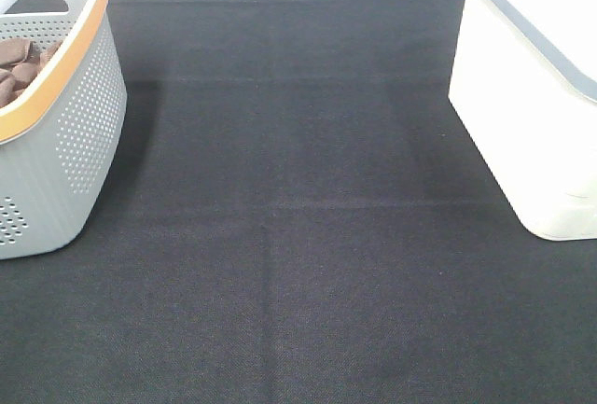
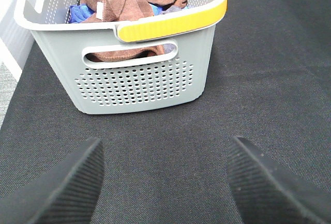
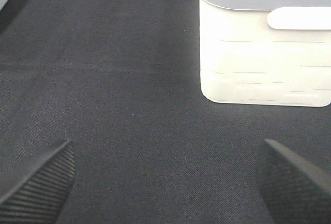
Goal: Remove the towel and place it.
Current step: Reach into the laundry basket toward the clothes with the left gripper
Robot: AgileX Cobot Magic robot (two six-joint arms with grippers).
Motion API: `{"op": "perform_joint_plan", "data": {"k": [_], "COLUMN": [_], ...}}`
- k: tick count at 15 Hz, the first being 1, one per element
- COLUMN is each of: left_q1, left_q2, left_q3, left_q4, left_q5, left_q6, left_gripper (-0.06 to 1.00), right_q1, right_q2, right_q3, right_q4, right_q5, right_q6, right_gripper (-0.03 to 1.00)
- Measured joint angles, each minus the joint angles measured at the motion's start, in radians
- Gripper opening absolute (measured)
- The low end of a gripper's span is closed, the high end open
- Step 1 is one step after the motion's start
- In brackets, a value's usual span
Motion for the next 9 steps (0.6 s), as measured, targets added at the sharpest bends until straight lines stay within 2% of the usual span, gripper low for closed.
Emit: {"op": "perform_joint_plan", "data": {"k": [9], "left_q1": [0.000], "left_q2": [0.000], "left_q3": [0.000], "left_q4": [0.000], "left_q5": [0.000], "left_q6": [0.000], "left_gripper": [0.65], "right_q1": [0.000], "right_q2": [0.000], "right_q3": [0.000], "right_q4": [0.000], "right_q5": [0.000], "right_q6": [0.000], "right_gripper": [0.89]}}
